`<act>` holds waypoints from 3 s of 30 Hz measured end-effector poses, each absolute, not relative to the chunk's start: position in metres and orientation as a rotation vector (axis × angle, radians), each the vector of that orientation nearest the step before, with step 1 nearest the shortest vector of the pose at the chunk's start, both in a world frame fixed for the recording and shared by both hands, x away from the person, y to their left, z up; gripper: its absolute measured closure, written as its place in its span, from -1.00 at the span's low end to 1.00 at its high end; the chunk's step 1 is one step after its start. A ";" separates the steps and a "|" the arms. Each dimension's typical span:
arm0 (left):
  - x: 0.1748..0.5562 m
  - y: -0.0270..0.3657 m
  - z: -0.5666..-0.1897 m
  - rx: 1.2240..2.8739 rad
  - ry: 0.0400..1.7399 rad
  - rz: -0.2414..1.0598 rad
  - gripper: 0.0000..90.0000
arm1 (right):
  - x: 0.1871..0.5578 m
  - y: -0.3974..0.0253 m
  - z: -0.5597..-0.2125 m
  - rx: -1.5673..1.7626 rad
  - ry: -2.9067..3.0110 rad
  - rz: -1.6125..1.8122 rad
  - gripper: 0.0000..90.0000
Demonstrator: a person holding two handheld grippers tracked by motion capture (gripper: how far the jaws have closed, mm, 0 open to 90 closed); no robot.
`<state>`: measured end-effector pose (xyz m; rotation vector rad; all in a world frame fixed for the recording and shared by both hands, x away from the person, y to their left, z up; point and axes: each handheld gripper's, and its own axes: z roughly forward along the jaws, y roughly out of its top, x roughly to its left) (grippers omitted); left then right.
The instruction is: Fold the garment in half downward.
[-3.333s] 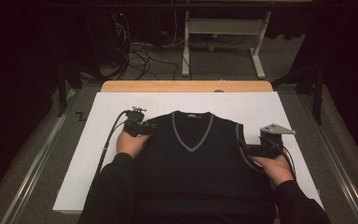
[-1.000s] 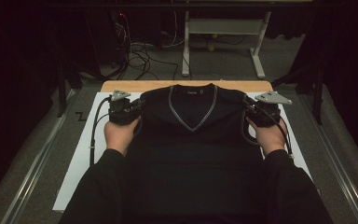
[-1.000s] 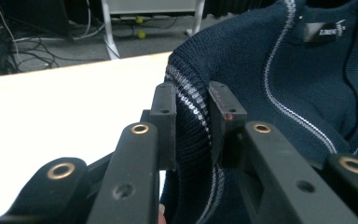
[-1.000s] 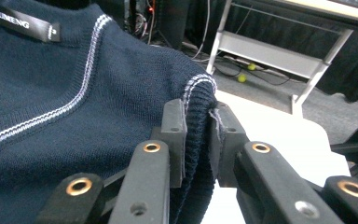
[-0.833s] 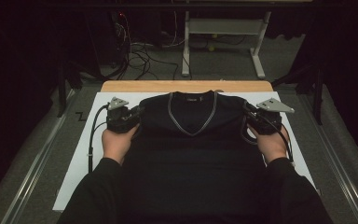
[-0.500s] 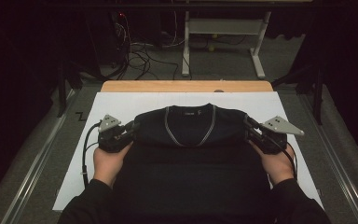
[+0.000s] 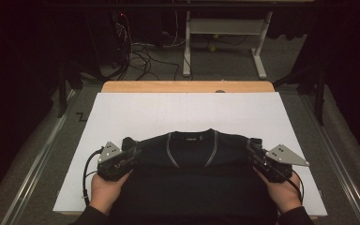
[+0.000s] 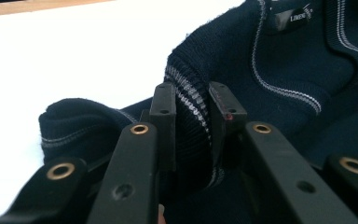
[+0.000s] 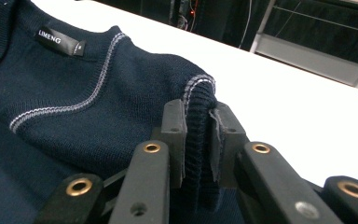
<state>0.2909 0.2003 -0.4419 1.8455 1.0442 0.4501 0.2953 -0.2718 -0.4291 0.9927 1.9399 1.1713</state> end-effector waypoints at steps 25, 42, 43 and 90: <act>0.232 0.209 -0.455 1.934 1.049 0.306 0.55 | 0.227 -0.286 -0.442 1.069 2.030 1.191 0.74; 0.242 0.208 -0.476 2.050 1.098 0.232 0.34 | 0.233 -0.285 -0.466 1.218 2.226 1.038 0.62; 0.243 0.210 -0.476 2.035 1.102 0.229 0.25 | 0.232 -0.287 -0.466 1.228 2.211 1.053 0.51; 0.329 0.223 -0.478 2.003 1.358 0.344 0.11 | 0.335 -0.308 -0.470 1.554 2.050 1.003 0.21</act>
